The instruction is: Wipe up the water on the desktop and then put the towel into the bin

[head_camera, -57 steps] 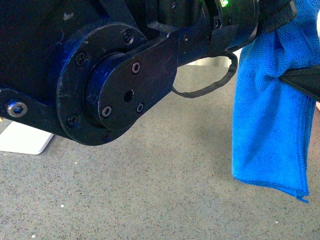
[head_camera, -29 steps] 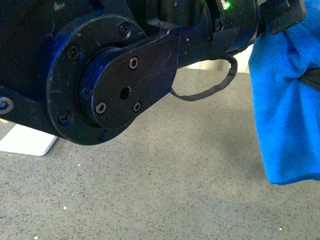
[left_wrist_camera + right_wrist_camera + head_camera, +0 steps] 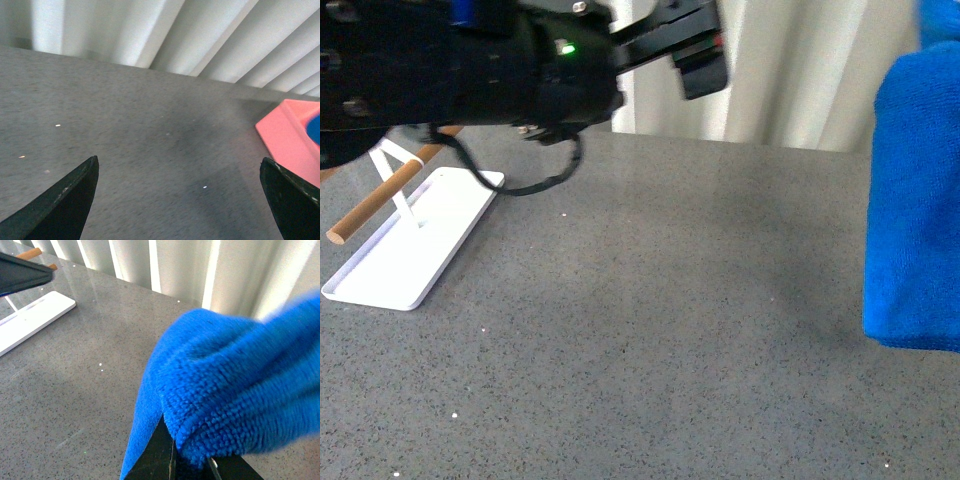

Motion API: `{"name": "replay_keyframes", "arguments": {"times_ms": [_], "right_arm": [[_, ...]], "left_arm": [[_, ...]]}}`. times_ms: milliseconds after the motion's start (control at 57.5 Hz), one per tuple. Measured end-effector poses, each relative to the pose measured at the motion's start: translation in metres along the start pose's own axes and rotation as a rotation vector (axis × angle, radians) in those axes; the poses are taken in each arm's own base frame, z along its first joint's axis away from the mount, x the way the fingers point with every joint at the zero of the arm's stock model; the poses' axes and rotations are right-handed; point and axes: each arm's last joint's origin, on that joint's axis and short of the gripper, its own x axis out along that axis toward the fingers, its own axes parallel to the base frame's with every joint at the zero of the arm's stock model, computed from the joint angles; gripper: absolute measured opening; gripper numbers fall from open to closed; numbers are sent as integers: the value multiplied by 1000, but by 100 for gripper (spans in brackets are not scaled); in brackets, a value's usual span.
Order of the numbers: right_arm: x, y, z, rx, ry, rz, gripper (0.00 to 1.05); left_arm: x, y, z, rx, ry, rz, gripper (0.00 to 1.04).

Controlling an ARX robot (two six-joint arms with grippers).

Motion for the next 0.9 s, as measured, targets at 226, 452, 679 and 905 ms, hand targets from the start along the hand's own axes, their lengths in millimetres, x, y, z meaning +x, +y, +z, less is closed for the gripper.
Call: {"name": "replay_keyframes", "arguments": {"times_ms": [226, 452, 679, 905], "right_arm": [[0, -3, -1, 8, -2, -7, 4], [2, -7, -7, 20, 18, -25, 4], [5, -8, -11, 23, 35, -43, 4], [8, -2, -14, 17, 70, -27, 4]], "left_arm": [[-64, 32, -8, 156, 40, 18, 98], [-130, 59, -32, 167, 67, 83, 98], [-169, 69, -64, 251, -175, 405, 80], [-205, 52, -61, 297, -370, 494, 36]]}}
